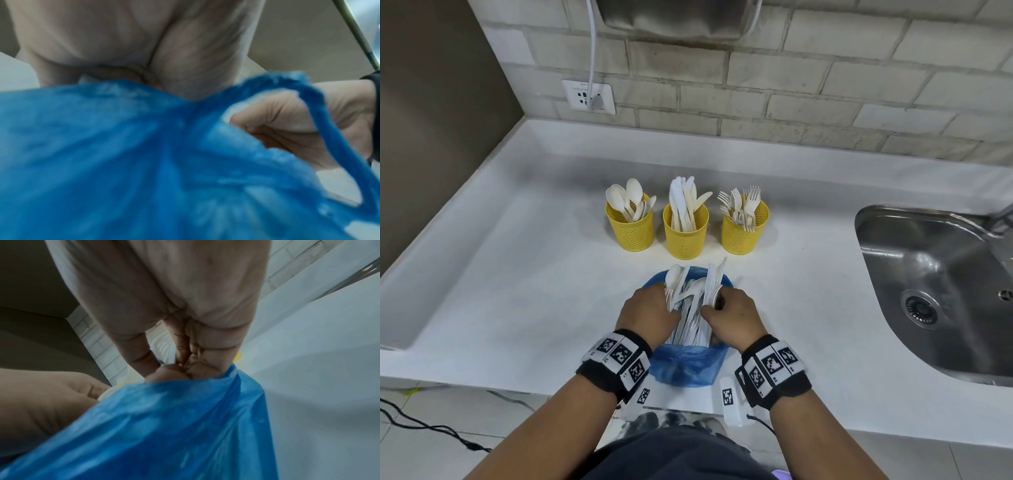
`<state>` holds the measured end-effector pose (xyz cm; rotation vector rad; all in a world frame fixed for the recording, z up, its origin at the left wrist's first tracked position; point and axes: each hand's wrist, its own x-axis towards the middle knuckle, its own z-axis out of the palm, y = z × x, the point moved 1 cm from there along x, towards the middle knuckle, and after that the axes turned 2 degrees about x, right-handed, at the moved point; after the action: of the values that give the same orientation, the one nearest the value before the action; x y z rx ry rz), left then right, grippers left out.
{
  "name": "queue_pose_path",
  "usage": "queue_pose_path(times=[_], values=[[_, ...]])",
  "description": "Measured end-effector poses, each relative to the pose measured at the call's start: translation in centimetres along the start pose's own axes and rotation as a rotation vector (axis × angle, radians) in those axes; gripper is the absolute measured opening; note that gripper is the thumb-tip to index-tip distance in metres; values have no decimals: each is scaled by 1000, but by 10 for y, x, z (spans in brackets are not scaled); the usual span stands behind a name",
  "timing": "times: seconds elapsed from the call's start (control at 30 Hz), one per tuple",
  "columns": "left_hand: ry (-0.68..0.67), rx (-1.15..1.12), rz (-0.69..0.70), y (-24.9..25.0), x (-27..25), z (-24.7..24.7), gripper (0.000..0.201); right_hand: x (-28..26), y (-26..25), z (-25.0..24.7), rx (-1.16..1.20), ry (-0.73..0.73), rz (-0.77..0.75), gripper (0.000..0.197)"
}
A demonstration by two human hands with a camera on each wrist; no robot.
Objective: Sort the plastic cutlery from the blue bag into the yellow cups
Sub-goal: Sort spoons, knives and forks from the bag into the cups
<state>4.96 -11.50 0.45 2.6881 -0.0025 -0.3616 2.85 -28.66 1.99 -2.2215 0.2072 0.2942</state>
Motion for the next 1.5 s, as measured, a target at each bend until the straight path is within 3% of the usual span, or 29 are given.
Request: queue_pose_path(times=[0.1, 0.33, 0.53, 0.8, 1.03, 1.17, 1.27, 1.37, 1.43, 1.47, 1.5], values=[[-12, 67, 15, 1, -1, 5, 37, 0, 2, 1, 19, -28, 13, 18], [-38, 72, -9, 7, 0, 2, 28, -1, -1, 4, 13, -41, 8, 21], [-26, -64, 9, 7, -5, -3, 25, -1, -3, 3, 32, -42, 9, 17], [-146, -429, 32, 4, -7, -2, 27, -1, -8, 1, 201, -111, -3, 20], [-296, -556, 179, 8, -14, -8, 50, -2, -18, -6, 405, -209, -3, 13], [-270, -582, 279, 8, -13, -1, 43, 0, -19, -5, 389, -179, -45, 12], [-210, -581, 265, 7, -14, 4, 57, -1, -21, -3, 308, -156, -104, 13], [-175, -606, 245, 4, -13, 8, 52, -1, -23, -3, 206, -158, -136, 23], [-140, -624, 237, 3, -12, 8, 48, 2, -25, -4, 181, -103, -139, 8], [-122, -635, 232, 3, -13, 7, 47, 5, -24, -6, 179, -53, -136, 11], [-105, -645, 224, 2, -13, 6, 47, 8, -24, -9, 188, 2, -124, 36]])
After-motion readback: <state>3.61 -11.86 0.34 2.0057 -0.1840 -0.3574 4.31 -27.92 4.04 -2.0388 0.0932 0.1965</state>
